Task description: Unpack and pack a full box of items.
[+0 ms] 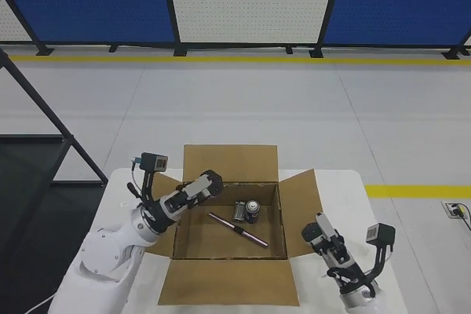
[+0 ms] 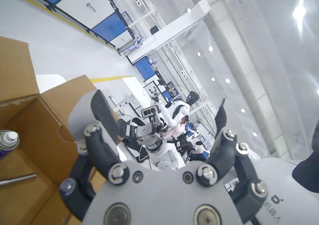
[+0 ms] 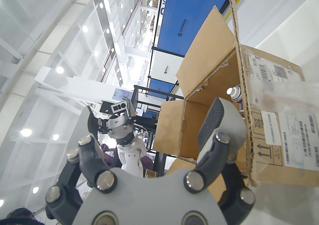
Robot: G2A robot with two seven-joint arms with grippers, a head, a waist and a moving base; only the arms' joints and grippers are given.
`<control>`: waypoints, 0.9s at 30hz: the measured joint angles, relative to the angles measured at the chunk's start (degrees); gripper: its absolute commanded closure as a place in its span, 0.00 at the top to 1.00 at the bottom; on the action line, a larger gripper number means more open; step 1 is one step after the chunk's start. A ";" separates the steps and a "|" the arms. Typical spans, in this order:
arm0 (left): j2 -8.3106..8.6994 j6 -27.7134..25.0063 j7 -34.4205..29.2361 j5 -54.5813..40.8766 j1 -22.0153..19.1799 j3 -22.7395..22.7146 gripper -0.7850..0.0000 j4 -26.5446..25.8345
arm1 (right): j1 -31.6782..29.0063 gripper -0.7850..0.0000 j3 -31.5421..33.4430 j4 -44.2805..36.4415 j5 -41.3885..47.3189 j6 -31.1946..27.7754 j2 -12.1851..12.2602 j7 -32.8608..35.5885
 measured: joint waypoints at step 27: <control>0.91 0.98 1.98 -0.34 4.78 -5.96 1.00 -2.28 | 0.66 1.00 1.11 2.35 2.02 2.57 0.14 0.08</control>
